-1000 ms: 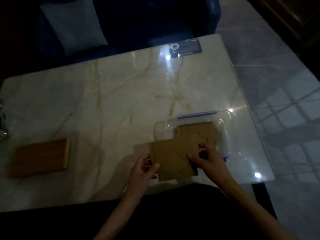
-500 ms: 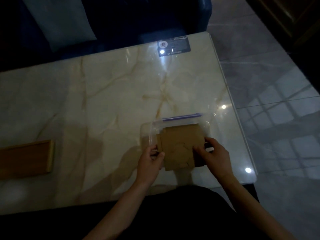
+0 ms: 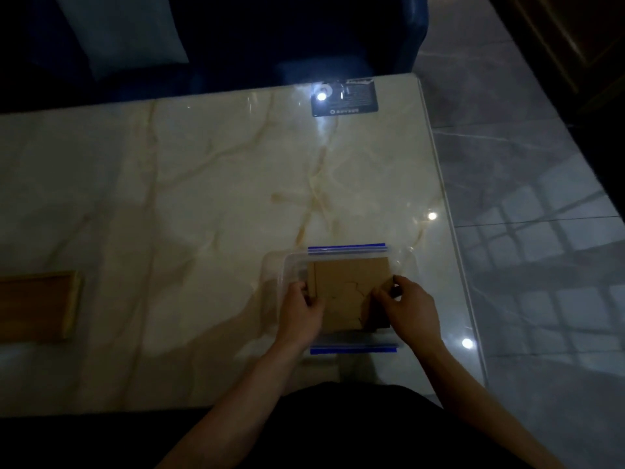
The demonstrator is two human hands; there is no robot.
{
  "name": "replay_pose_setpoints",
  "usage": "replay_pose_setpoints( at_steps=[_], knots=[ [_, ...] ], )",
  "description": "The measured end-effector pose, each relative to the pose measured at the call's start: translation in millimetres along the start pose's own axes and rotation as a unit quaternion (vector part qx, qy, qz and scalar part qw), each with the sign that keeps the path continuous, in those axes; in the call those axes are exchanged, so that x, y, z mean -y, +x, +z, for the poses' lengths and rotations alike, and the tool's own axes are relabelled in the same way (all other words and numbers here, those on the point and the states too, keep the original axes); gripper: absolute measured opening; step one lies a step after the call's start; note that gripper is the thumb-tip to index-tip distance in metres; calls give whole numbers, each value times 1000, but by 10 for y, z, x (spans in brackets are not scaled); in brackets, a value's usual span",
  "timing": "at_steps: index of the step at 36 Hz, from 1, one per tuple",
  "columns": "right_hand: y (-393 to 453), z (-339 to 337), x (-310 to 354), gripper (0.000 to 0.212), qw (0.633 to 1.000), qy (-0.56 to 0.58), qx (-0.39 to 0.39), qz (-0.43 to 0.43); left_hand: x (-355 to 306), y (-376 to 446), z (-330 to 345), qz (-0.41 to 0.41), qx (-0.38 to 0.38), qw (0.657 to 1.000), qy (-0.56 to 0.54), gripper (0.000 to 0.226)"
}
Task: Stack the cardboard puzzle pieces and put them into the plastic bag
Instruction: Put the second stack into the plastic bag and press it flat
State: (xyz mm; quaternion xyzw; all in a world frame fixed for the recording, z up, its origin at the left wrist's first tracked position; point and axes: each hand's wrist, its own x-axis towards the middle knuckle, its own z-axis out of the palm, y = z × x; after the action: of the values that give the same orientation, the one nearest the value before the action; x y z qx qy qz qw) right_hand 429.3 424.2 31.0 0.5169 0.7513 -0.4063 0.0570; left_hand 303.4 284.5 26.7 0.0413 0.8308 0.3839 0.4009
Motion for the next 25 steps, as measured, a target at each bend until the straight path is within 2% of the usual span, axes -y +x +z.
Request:
replay_pose_setpoints(
  at_steps=[6, 11, 25],
  knots=[
    [40, 146, -39, 34, 999, -33, -4, 17, -12, 98, 101, -22, -44, 994, 93, 29],
    [61, 214, -60, 30, 999, -36, -8, 20, -31, 110, 130, -46, -46, 985, 163, 34],
    [145, 260, -86, 24, 999, -22, 17, 26, -38, 75, 179, -37, -60, 975, 212, 40]
  ],
)
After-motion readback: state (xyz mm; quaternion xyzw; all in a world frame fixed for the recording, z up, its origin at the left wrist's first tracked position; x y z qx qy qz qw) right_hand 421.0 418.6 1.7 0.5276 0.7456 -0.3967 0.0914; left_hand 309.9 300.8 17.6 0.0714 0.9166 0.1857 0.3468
